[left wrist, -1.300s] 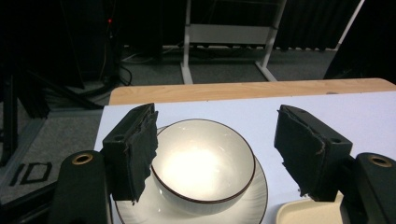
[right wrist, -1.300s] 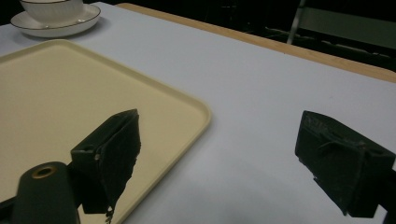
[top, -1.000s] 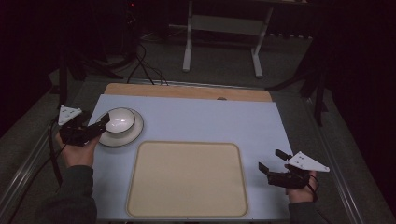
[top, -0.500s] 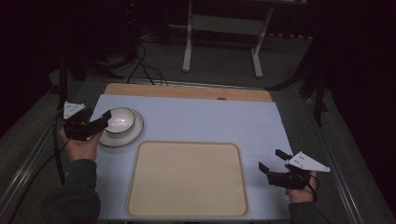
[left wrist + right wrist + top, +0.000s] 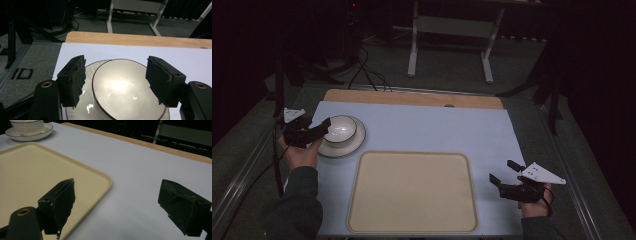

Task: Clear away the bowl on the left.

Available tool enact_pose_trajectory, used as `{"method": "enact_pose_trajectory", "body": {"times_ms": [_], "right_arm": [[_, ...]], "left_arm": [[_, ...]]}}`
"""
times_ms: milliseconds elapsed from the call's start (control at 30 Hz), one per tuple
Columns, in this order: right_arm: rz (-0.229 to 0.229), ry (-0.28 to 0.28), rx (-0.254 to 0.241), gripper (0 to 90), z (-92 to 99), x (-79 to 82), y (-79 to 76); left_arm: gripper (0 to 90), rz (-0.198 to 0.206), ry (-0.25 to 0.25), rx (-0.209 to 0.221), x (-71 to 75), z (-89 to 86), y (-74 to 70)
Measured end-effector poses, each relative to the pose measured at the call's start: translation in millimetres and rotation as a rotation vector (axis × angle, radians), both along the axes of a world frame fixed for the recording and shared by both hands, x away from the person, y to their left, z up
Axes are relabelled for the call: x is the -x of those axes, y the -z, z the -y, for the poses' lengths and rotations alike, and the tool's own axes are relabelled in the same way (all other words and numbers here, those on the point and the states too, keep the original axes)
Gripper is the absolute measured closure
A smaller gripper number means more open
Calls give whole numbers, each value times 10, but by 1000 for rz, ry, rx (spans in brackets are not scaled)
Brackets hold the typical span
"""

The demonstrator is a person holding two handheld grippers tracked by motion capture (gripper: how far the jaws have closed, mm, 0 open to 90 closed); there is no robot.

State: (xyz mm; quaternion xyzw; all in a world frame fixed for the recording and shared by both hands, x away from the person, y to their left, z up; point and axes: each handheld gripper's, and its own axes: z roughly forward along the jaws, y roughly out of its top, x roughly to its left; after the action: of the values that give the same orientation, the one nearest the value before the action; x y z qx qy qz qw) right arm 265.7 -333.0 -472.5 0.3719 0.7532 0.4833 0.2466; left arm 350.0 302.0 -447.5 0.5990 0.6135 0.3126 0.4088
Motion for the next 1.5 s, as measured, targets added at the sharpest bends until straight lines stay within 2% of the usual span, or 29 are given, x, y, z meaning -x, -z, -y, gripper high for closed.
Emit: {"method": "enact_pose_trajectory", "body": {"times_ms": [133, 567, 967, 1133, 1200, 1267, 1333, 1500], "right_arm": [[-4, -2, 2, 138, -3, -6, 4], [-8, -1, 0, 138, 7, -11, 10], [-10, 1, 0, 138, 16, -8, 10], [-12, 1, 2, 138, 11, -6, 11], [-11, 1, 2, 139, 13, -4, 10], [-10, 1, 0, 138, 16, -3, 10], [-11, 1, 0, 138, 16, -4, 11], [-12, -1, 4, 138, 12, -9, 14]], "left_arm": [[329, -29, -5, -15, -45, -19, 55], [344, -106, -9, -1, -130, -17, 261], [351, -132, -33, 43, -198, -24, 339], [355, -163, -50, 62, -207, -38, 428], [362, -175, -54, 74, -200, -51, 462], [375, -195, -58, 68, -205, -50, 490], [408, -212, -57, 62, -212, -47, 500], [489, -236, -56, 79, -231, -48, 522]]}}
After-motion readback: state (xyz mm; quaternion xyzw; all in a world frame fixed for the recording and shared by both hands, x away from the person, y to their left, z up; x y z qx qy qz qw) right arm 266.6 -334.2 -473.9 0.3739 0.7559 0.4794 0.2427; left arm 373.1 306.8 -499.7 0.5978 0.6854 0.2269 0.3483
